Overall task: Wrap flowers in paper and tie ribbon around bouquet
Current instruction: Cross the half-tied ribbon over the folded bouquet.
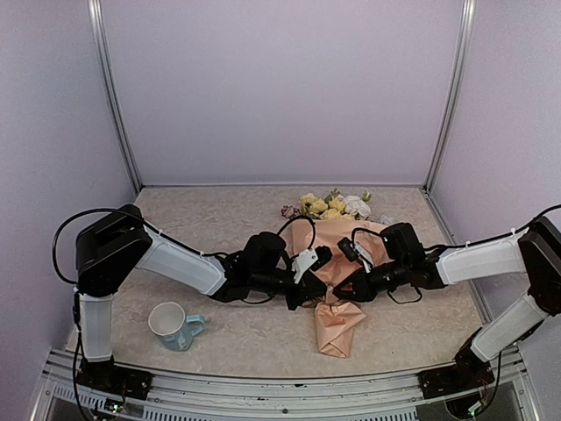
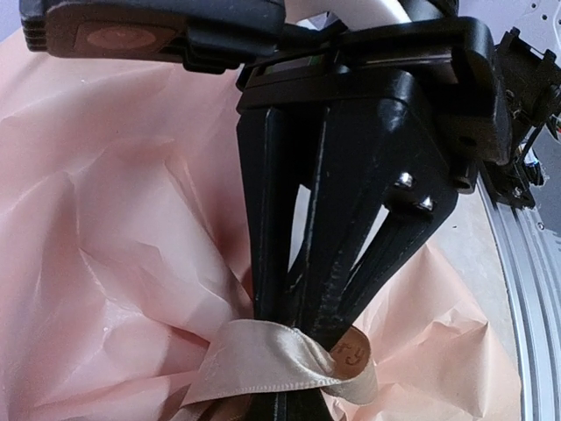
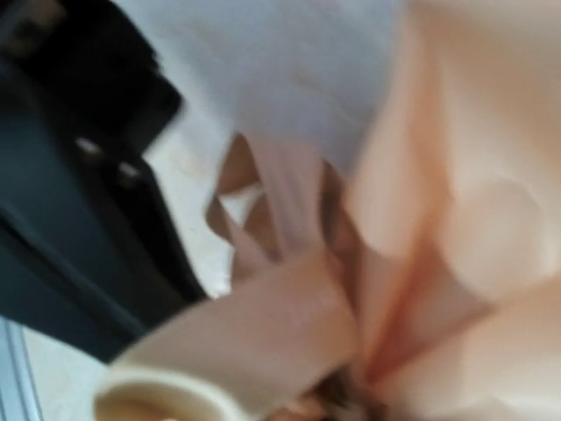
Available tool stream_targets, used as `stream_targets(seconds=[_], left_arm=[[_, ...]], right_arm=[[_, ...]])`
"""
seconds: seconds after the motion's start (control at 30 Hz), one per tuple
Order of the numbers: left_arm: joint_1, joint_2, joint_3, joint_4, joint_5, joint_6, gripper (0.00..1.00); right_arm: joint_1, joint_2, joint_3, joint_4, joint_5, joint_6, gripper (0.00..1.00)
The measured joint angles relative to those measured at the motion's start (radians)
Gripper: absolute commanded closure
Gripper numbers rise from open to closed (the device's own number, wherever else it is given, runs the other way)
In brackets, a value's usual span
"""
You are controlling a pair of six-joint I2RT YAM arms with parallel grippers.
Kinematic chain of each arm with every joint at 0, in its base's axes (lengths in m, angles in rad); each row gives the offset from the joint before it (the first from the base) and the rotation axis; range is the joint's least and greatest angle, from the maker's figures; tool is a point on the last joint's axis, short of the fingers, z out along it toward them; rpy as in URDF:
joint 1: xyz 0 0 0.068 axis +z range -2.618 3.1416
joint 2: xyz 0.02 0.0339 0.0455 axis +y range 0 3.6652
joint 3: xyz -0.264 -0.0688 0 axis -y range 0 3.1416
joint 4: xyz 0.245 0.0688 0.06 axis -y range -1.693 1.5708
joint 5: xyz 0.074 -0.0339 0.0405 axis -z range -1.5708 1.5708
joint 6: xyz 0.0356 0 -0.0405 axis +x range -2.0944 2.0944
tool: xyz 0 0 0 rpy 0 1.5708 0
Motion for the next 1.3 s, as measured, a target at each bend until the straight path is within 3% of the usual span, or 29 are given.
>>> stream_targets(seconds=[0.3, 0.47, 0.6, 0.8, 0.93, 1.1, 1.3], left_arm=[[0.005, 0.000, 0.000, 0.006, 0.017, -0.002, 1.00], [0.006, 0.000, -0.001, -0.005, 0.021, -0.008, 1.00], [0.011, 0.000, -0.002, -0.010, 0.023, -0.010, 1.00], [0.011, 0.000, -0.002, -0.012, 0.005, -0.014, 0.75], [0.011, -0.019, -0.020, -0.011, -0.022, -0.023, 0.67], [0.018, -0.085, -0.060, -0.017, -0.031, -0.024, 0.67], [0.026, -0.120, -0.060, -0.021, 0.003, -0.053, 0.77]], right_arm=[[0.000, 0.012, 0.001, 0.082, -0.108, 0.018, 0.80], [-0.001, 0.029, 0.001, 0.089, -0.108, 0.019, 0.96], [-0.003, 0.031, 0.001, 0.085, -0.101, 0.020, 1.00], [-0.003, 0.025, 0.001, 0.075, -0.096, 0.015, 1.00], [-0.003, 0.003, 0.001, 0.058, -0.086, 0.008, 1.00], [-0.003, -0.019, 0.001, 0.054, -0.075, -0.002, 1.00], [-0.003, -0.019, 0.001, 0.049, -0.069, -0.005, 1.00]])
